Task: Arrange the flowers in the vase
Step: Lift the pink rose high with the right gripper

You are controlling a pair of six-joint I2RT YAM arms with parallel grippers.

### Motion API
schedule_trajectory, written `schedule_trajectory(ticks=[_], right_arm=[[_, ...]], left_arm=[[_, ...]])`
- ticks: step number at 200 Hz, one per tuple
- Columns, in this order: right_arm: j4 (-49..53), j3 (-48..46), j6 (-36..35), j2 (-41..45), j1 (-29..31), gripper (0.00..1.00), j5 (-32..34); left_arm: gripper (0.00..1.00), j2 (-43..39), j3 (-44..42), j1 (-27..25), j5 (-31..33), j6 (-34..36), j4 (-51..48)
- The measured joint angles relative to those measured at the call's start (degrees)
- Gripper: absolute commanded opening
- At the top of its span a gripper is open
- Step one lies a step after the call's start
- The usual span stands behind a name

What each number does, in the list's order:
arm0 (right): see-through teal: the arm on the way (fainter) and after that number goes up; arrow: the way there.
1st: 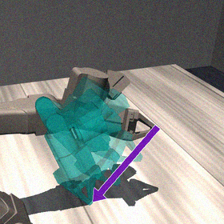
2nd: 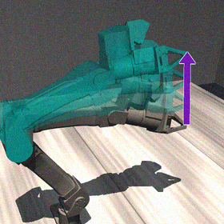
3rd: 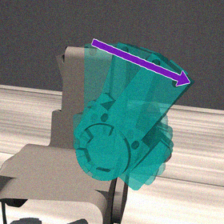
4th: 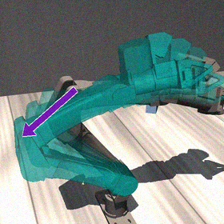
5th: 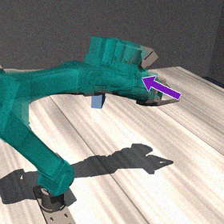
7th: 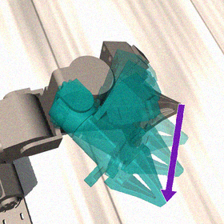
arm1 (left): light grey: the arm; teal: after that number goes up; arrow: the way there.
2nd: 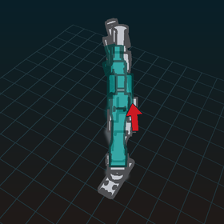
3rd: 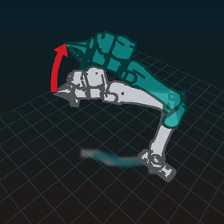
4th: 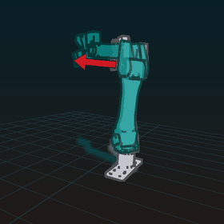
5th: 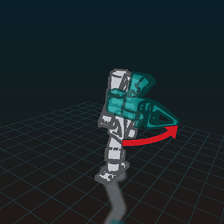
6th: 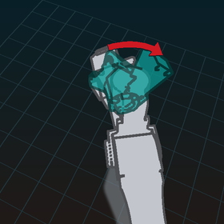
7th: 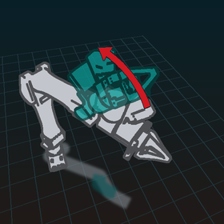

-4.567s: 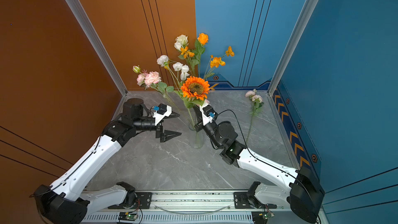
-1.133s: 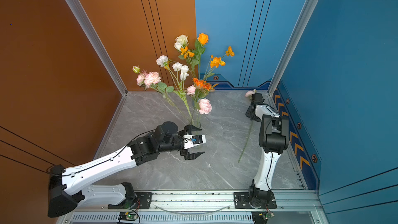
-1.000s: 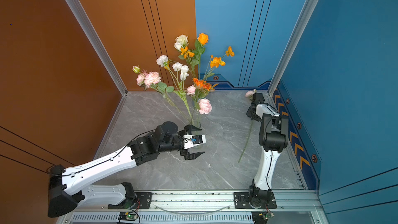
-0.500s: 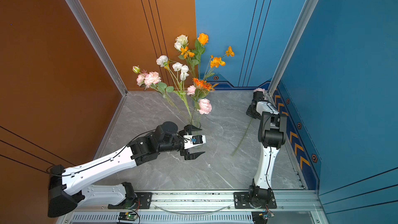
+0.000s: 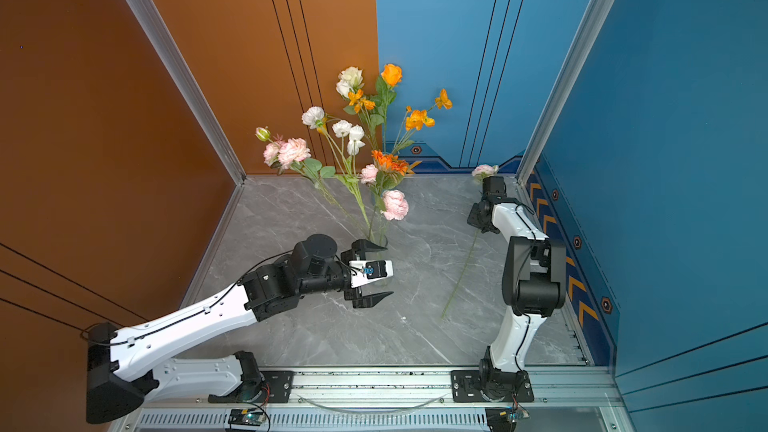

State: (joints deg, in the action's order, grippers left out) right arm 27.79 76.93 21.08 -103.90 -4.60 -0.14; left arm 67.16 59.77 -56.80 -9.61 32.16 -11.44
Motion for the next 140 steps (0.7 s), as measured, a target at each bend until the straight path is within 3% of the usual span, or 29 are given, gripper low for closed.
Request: schedule_trajectory(ticks=[37,66,109,140], right_arm=[[-3.58,-13.16,3.28,12.52,2.6,0.0,-0.07],[-4.81,-14.29,2.86,18.84,7.45,0.0,1.01],[-6.84,0.35,-1.99,26.23,11.3,0.0,5.29],[-15.13,8.22,-8.92,31.87,17.38,0.0,8.41]], left_arm=[[0.98,-2.32,0.0,2.49,-2.38,0.2,-0.57],[0.98,-5.79,-0.2,4.57,-5.62,0.9,-1.14],[0.98,-11.72,-5.09,5.44,-4.31,2.14,-1.75],[0.98,-16.57,-10.45,5.86,-3.67,-0.42,-1.57]])
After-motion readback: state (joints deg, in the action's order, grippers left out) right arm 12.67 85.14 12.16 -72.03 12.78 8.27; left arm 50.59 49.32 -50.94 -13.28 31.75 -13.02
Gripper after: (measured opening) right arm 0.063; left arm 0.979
